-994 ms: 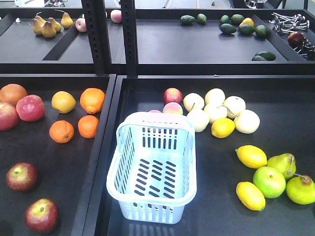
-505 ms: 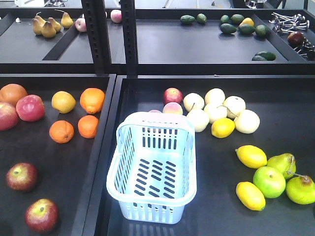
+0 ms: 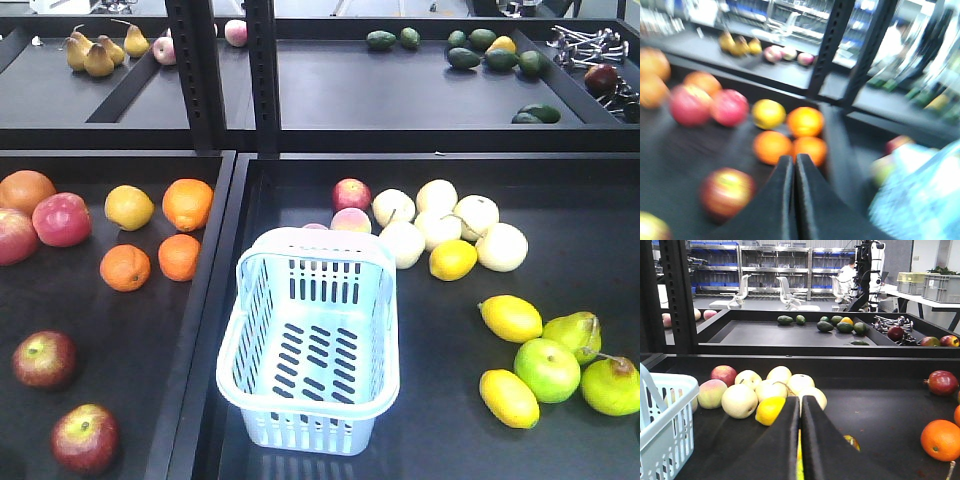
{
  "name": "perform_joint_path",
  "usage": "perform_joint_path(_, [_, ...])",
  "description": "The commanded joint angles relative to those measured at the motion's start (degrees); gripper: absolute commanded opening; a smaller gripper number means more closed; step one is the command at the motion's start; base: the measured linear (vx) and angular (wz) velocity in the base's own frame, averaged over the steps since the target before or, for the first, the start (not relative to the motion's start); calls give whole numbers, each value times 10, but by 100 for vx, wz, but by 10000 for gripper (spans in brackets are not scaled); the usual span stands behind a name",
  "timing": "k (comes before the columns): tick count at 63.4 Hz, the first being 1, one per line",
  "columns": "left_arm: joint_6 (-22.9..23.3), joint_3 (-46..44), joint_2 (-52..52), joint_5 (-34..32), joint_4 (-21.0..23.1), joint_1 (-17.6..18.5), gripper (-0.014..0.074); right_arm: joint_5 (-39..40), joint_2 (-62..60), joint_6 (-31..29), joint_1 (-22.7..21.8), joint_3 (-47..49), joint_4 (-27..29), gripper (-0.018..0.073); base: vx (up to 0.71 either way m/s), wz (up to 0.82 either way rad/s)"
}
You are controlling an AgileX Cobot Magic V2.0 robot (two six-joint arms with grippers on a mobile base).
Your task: Pick three apples into basket with both arms
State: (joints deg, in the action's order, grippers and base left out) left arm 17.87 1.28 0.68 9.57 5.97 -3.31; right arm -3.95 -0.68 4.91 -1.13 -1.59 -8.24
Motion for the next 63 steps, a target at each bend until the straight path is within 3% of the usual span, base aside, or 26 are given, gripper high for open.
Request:
perform_joint_path(1, [46,5,9,-48,80,4,-6,45,-7,-5,-4,-8,-8,-4,0,0])
perform_joint_path(20, [63,0,9,-86,195,4,-6,45,-7,-5,-4,-8,-8,-4,0,0])
perform_joint_path(26, [72,-1,9,-114,264,4,-6,45,-7,-5,-4,-8,-8,-4,0,0])
perform_joint_path(35, [95,-10,9,-132,411,4,-6,45,-7,-5,-4,-8,-8,-4,0,0])
perform_joint_path(42, [89,-60,9,-110,438,4,-6,45,-7,-5,-4,-8,-8,-4,0,0])
perform_joint_path(49, [44,-133,8,-92,437,4,-6,45,-7,-5,-4,-8,-8,-4,0,0])
perform_joint_path(56, [-45,-212,0,-74,438,4,-6,45,-7,-5,-4,-8,-8,-4,0,0])
perform_joint_path(63, [-131,-287,-34,-13,439,4,-6,45,-7,-5,-4,-8,-8,-4,0,0])
